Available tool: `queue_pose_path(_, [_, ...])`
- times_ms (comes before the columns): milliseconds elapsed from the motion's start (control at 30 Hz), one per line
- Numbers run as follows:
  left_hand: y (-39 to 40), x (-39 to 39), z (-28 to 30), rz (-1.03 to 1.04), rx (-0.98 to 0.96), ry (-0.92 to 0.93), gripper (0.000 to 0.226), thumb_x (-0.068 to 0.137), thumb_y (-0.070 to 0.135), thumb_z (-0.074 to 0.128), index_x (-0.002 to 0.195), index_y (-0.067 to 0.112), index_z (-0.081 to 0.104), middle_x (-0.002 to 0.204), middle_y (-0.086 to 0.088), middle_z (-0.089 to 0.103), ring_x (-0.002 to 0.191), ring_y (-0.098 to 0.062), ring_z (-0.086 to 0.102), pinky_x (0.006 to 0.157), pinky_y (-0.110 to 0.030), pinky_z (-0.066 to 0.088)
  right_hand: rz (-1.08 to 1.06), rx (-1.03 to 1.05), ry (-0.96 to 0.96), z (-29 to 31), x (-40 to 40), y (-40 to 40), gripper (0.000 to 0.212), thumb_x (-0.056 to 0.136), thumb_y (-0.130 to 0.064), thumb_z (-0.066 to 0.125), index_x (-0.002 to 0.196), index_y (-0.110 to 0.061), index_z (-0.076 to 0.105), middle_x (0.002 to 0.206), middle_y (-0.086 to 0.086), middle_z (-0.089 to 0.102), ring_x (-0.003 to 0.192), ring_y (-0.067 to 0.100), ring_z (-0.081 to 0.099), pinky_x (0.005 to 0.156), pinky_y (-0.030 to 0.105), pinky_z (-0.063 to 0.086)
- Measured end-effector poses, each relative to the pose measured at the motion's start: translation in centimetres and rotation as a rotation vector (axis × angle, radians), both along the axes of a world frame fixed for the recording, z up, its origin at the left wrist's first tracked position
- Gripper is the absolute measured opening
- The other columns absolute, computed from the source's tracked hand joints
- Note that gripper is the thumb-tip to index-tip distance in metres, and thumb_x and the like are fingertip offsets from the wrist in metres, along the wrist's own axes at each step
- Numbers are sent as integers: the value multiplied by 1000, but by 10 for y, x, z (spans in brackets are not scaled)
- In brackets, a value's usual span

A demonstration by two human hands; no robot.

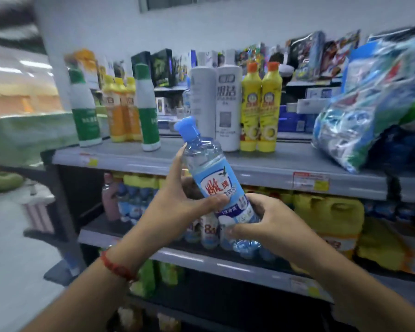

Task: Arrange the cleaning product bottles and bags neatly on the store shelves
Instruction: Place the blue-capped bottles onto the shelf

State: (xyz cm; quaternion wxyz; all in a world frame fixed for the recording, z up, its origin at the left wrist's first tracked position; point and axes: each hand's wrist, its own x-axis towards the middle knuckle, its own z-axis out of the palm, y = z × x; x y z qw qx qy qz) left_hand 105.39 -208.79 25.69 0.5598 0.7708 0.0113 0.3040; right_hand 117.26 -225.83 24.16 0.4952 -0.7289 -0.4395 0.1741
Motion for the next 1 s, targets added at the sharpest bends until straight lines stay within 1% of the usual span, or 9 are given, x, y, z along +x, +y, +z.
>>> queue_pose_path(200, [31,21,72,65,175,-85,104,71,23,85,154,35,25,99,-1,77,90,-18,76,75,-36,63,29,126,-96,61,20,35,39,79,-19,85,112,-29,68,95,-16,77,84,1,73,68,14,56])
queue_pose_path(300, [47,36,101,103,274,-117,98,73,18,84,153,31,28,98,-1,77,85,-16,76,68,-25,60,27,174,-140,80,39,57,37,78,-22,85,111,-29,68,95,-14,77,85,2,73,75,19,59])
queue_pose_path(433, [75,57,130,163,390,-121,112,74,15,85,152,50,13,104,2,71,87,-10,74,67,-22,59,57,240,-112,98,67,98,40,77,-21,86,111,-27,67,92,-13,77,82,1,73,69,14,57])
queue_pose_path(500, [93,68,137,198,433,-138,119,75,12,85,153,53,5,107,12,65,91,-5,73,69,-20,59,60,258,-99,102,81,126,42,76,-21,87,113,-25,67,97,-9,78,87,5,74,76,21,59])
queue_pose_path(567, [114,78,139,202,424,-147,120,76,7,83,151,56,4,113,18,58,95,1,71,71,-20,59,58,255,-90,103,93,154,45,75,-23,88,115,-26,67,101,-7,77,91,8,74,83,27,59])
queue_pose_path(667, [147,90,133,210,422,-129,116,76,4,82,137,69,9,114,19,53,96,10,67,73,-22,60,52,195,-120,100,104,194,46,76,-28,87,116,-26,65,101,-9,76,91,5,72,77,21,57])
queue_pose_path(767, [178,105,122,220,385,-89,112,78,2,81,141,64,12,112,11,58,92,10,68,70,-21,60,5,133,-157,92,109,225,40,79,-32,84,113,-29,64,100,-11,74,90,4,69,76,22,56])
queue_pose_path(867, [206,120,111,181,361,-39,110,77,6,83,145,60,16,123,4,60,103,-7,69,75,-27,61,-56,84,-142,86,106,243,36,86,-29,78,116,-30,59,102,-15,68,90,0,63,70,17,49])
queue_pose_path(1000, [238,141,108,112,376,0,107,81,8,81,152,50,13,119,14,57,101,5,64,73,-18,57,-85,19,-132,82,97,259,64,84,-25,77,138,-28,44,117,-11,64,105,6,63,86,22,51])
